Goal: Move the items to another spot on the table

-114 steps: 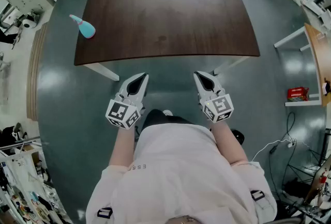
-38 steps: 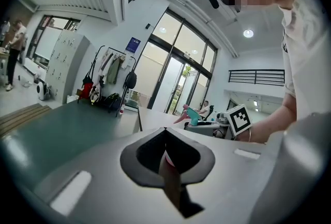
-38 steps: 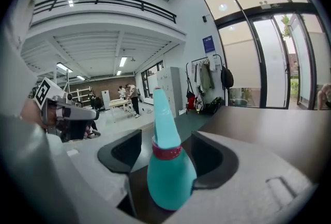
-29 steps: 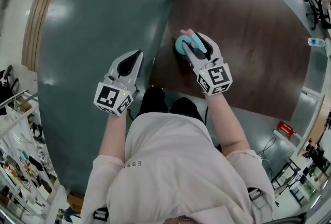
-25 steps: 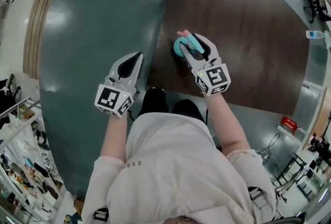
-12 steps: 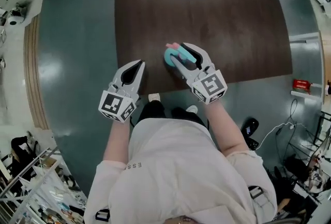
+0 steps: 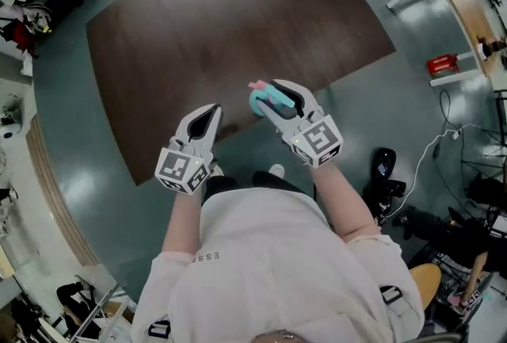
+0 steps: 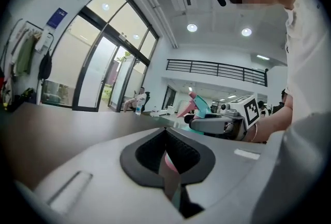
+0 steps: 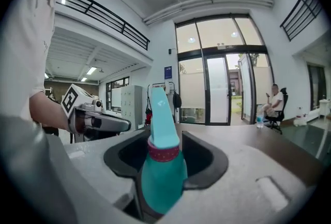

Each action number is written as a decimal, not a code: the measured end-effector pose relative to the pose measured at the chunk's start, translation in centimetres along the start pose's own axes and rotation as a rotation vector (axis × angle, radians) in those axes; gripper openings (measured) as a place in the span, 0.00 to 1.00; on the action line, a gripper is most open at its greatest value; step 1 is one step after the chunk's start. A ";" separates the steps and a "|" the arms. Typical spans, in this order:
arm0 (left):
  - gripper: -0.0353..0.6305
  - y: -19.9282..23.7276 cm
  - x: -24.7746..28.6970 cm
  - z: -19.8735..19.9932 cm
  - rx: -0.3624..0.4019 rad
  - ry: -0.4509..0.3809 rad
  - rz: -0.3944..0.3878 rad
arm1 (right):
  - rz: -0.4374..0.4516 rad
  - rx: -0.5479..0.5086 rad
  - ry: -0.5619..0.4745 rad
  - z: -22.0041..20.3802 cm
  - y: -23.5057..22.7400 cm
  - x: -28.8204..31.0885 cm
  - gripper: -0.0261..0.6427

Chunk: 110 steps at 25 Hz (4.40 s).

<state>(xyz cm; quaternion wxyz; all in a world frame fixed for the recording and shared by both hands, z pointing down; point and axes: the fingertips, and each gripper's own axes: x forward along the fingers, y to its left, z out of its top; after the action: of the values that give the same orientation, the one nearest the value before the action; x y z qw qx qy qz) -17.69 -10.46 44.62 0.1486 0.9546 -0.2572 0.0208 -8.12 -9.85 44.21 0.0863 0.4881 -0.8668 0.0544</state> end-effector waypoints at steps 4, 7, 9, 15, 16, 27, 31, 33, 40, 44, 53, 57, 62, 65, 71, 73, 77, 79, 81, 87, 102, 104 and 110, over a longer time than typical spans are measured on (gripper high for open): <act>0.08 -5.7 6.3 -0.6 0.019 0.006 -0.081 | -0.075 0.010 0.025 -1.7 -4.8 -6.8 0.31; 0.08 -10.4 10.6 -1.1 0.028 0.012 -0.144 | -0.160 0.027 0.037 -3.1 -8.5 -12.8 0.31; 0.08 -13.0 13.0 -1.8 0.025 0.023 -0.178 | -0.225 0.045 0.040 -4.3 -10.6 -16.4 0.31; 0.08 -19.1 19.3 -3.4 0.031 0.068 -0.323 | -0.410 0.123 0.025 -7.5 -15.7 -24.1 0.31; 0.08 -19.7 20.3 -3.6 0.030 0.076 -0.341 | -0.433 0.131 0.024 -7.8 -16.5 -25.0 0.31; 0.08 -21.8 35.3 -2.7 0.035 0.078 -0.437 | -0.529 0.144 0.049 -9.0 -29.7 -28.5 0.31; 0.08 -20.2 39.8 -0.6 0.039 0.056 -0.411 | -0.529 0.125 0.045 -8.2 -35.3 -27.2 0.31; 0.08 -18.8 41.4 0.3 0.039 0.050 -0.383 | -0.512 0.116 0.042 -7.7 -37.5 -26.0 0.31; 0.08 -15.0 44.6 0.9 0.022 0.036 -0.266 | -0.423 0.127 0.028 -7.3 -43.7 -22.1 0.31; 0.08 -11.9 44.9 0.9 0.000 0.027 -0.142 | -0.330 0.134 0.039 -7.6 -46.6 -18.6 0.31; 0.08 -5.2 45.2 2.0 -0.062 -0.049 0.200 | -0.040 0.033 0.079 -6.9 -51.0 -9.9 0.31; 0.08 -4.1 45.2 2.1 -0.073 -0.066 0.306 | 0.058 -0.005 0.093 -7.0 -52.0 -7.2 0.31; 0.08 -4.7 47.3 0.7 -0.090 -0.055 0.366 | 0.148 -0.015 0.116 -9.2 -53.9 -5.2 0.31; 0.08 -5.2 48.8 0.1 -0.088 -0.049 0.367 | 0.167 -0.028 0.112 -10.2 -54.7 -4.4 0.31; 0.08 -5.3 49.2 -0.7 -0.092 -0.038 0.397 | 0.223 -0.016 0.112 -11.6 -54.0 -3.4 0.31; 0.08 -5.4 49.1 -1.0 -0.097 -0.031 0.400 | 0.220 -0.010 0.099 -11.6 -53.9 -3.3 0.31; 0.08 -6.0 48.5 -1.4 -0.106 -0.027 0.391 | 0.207 0.003 0.103 -11.7 -53.9 -3.1 0.33; 0.08 -6.3 48.2 -1.3 -0.104 -0.027 0.382 | 0.161 -0.004 0.117 -11.6 -54.1 -3.0 0.46; 0.08 -6.6 48.1 -0.9 -0.090 -0.027 0.365 | 0.090 -0.005 0.102 -10.7 -54.7 -3.4 0.53; 0.08 -8.1 46.7 1.2 -0.053 -0.051 0.288 | -0.027 0.045 0.081 -8.9 -54.3 -7.1 0.51; 0.08 -12.9 37.0 -1.0 0.070 0.044 0.090 | -0.229 0.042 0.056 -7.9 -43.0 -16.7 0.03; 0.08 -13.5 35.9 -1.0 0.066 0.031 0.097 | -0.208 0.043 0.054 -8.1 -41.2 -17.3 0.03; 0.08 -16.2 32.9 -0.9 0.115 -0.003 0.111 | -0.146 0.038 0.036 -8.1 -36.9 -18.8 0.03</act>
<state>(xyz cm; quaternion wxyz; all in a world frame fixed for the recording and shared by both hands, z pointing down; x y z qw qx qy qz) 18.95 -12.78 44.83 0.0918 0.9459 -0.3082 0.0424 33.80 -11.73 48.70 0.0962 0.5505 -0.8260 0.0734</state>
